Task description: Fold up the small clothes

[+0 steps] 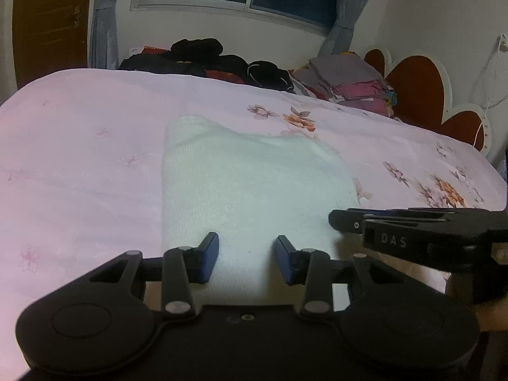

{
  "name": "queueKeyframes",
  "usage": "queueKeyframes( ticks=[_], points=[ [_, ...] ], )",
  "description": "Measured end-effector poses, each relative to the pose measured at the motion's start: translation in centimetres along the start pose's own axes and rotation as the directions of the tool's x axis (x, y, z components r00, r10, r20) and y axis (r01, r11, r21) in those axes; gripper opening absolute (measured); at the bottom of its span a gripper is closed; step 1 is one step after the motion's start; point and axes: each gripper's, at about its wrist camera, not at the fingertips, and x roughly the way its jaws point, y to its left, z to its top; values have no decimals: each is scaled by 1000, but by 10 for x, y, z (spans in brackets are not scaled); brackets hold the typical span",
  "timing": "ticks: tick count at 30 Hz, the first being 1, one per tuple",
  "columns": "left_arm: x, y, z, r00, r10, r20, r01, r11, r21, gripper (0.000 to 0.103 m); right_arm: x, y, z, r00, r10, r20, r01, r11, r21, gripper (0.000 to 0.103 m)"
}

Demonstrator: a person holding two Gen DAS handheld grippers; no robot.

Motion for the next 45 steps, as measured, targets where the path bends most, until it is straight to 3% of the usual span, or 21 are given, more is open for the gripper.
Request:
queueKeyframes(
  ticks=[8, 10, 11, 12, 13, 17, 21, 27, 32, 34, 35, 36, 42, 45],
  points=[
    [-8, -2, 7, 1000, -10, -17, 10, 1000, 3, 45, 4, -2, 0, 1000, -12, -7, 13, 999, 40, 13],
    [-12, -4, 10, 1000, -9, -12, 9, 1000, 0, 55, 1, 1, 0, 1000, -22, -9, 22, 1000, 20, 13],
    [-17, -5, 12, 1000, 1, -4, -1, 1000, -6, 68, -1, 2, 2, 1000, -25, -13, 25, 1000, 11, 13],
    [-21, -5, 13, 1000, 12, 6, -12, 1000, -9, 74, -2, 2, 4, 1000, -25, -18, 25, 1000, 9, 13],
    [-26, -6, 14, 1000, 13, 18, -13, 1000, -9, 74, -4, 2, 6, 1000, -21, -20, 21, 1000, 17, 14],
    [-42, -11, 20, 999, 35, 29, -34, 999, -15, 84, -25, 6, 6, 1000, -5, -2, 5, 1000, 31, 45],
    [-57, -21, 18, 997, 74, 31, -74, 997, 3, 91, -51, 16, -13, 999, -47, 25, 47, 999, -23, 45],
    [-86, -40, 0, 994, 107, 0, -107, 994, -24, 101, -82, 13, -49, 999, -9, -34, 10, 1000, 16, 45],
    [-125, -65, -18, 978, 205, -24, -205, 978, -21, 102, -143, 9, -61, 999, 43, 22, -44, 998, 36, 45],
    [-146, -73, -27, 973, 231, -7, -231, 973, -11, 103, -172, 9, -66, 997, 53, 52, -55, 998, 29, 53],
    [-159, -79, -32, 970, 244, 9, -244, 970, -11, 103, -188, 10, -69, 996, 55, 70, -57, 998, 21, 67],
    [-170, -83, -36, 967, 252, 24, -252, 968, -14, 103, -203, 11, -73, 994, 58, 92, -59, 998, 11, 74],
    [-242, -111, -66, 940, 319, 117, -313, 947, -70, 103, -285, 18, -99, 985, 71, 157, -66, 997, -32, 76],
    [-270, -124, -76, 926, 355, 127, -346, 934, -87, 103, -319, 23, -111, 979, 76, 187, -70, 997, -41, 87]
  ],
)
